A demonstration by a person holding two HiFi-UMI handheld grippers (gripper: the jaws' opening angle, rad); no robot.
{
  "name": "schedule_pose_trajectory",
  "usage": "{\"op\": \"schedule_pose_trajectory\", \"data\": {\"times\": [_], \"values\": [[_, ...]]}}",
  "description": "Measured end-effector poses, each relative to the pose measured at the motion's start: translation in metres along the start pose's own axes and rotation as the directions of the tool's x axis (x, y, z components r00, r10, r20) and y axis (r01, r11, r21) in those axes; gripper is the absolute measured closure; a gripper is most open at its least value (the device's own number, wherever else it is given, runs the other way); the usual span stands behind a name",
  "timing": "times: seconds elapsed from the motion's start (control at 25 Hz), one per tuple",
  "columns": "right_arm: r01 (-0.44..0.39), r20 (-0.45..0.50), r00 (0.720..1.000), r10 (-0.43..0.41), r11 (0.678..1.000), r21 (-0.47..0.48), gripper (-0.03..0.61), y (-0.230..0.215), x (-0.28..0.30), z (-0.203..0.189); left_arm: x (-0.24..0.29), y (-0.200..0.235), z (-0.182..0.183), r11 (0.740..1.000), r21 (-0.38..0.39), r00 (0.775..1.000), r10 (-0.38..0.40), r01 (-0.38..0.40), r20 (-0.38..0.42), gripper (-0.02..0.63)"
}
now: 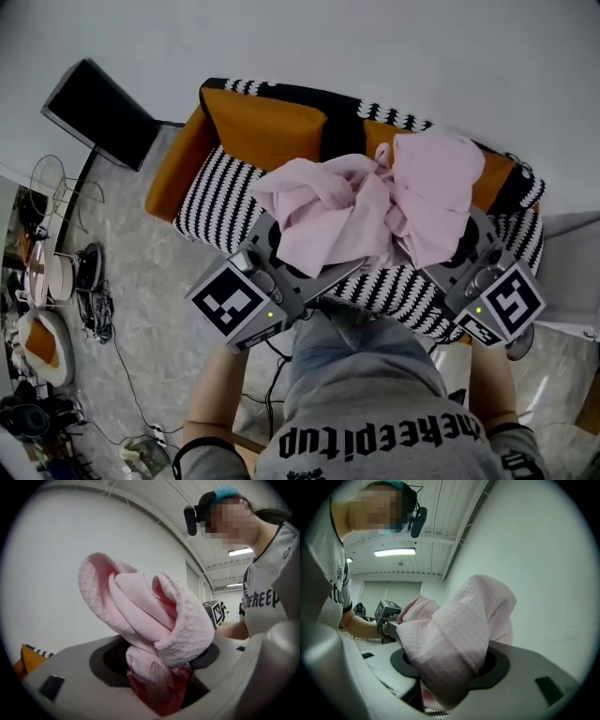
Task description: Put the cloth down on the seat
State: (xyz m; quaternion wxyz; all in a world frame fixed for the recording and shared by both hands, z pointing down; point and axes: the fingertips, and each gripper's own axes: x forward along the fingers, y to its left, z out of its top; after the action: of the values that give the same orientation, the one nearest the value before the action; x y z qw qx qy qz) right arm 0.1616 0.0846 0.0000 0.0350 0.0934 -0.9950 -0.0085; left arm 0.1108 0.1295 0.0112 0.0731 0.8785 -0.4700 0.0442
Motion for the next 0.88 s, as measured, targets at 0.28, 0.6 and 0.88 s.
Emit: {"op": "schedule_pose_trajectory", "data": {"times": [0.28,0.6,0.88], "values": [[0.110,-0.010,0.994,-0.110,0.994,0.022,0.327,-0.016,0.038,-0.002,0.003,0.049,0.001,0.994,0.019,0.994,-0.109,0.109,-0.022,0.256],[0.270,-0.048,0.962,-0.268,0.961,0.054,0.327,-0.027,0.081,-0.007,0.002,0.105,0.000,0.962,0.030,0.962,-0.271,0.271,-0.017,0.256],[0.371,-0.073,0.928,-0.365,0.926,0.078,0.328,-0.036,0.104,-0.016,0.008,0.135,-0.008,0.929,0.019,0.928,-0.370,0.371,-0.045,0.256]]}}
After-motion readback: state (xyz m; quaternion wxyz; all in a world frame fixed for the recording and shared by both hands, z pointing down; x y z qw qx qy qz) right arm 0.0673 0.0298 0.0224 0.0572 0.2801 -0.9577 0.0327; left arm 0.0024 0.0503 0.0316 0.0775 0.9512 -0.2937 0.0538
